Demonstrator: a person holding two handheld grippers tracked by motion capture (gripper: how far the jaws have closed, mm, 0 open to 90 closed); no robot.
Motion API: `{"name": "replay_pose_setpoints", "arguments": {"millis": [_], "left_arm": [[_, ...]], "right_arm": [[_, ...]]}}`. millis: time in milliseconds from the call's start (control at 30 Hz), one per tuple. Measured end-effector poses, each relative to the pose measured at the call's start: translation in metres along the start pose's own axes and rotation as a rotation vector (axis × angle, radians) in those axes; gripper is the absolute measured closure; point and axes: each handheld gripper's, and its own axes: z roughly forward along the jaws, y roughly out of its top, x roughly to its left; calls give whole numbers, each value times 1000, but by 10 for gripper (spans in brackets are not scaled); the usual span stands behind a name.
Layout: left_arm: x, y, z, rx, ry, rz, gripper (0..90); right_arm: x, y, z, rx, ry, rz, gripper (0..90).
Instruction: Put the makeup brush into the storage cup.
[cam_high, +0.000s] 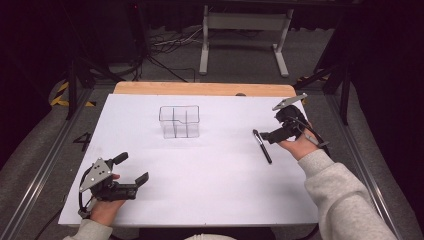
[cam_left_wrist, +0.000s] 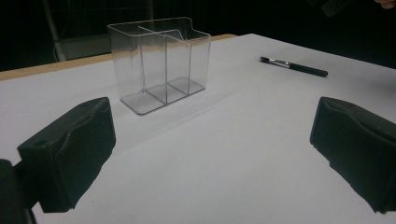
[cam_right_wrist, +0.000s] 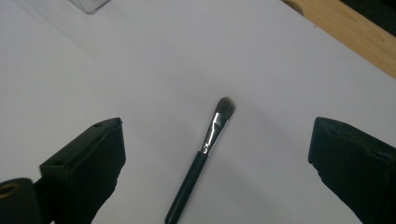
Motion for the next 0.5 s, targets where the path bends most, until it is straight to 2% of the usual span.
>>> {"name": "replay_pose_setpoints", "arguments": {"millis": [333, 500], "left_arm": [[0, 0, 0, 9, -3, 2, 9], [0, 0, 1, 13, -3, 3, 7]], "right_arm": [[-2, 15, 10, 152, 13, -25, 47], [-4, 20, 15, 204, 20, -26, 53]]}}
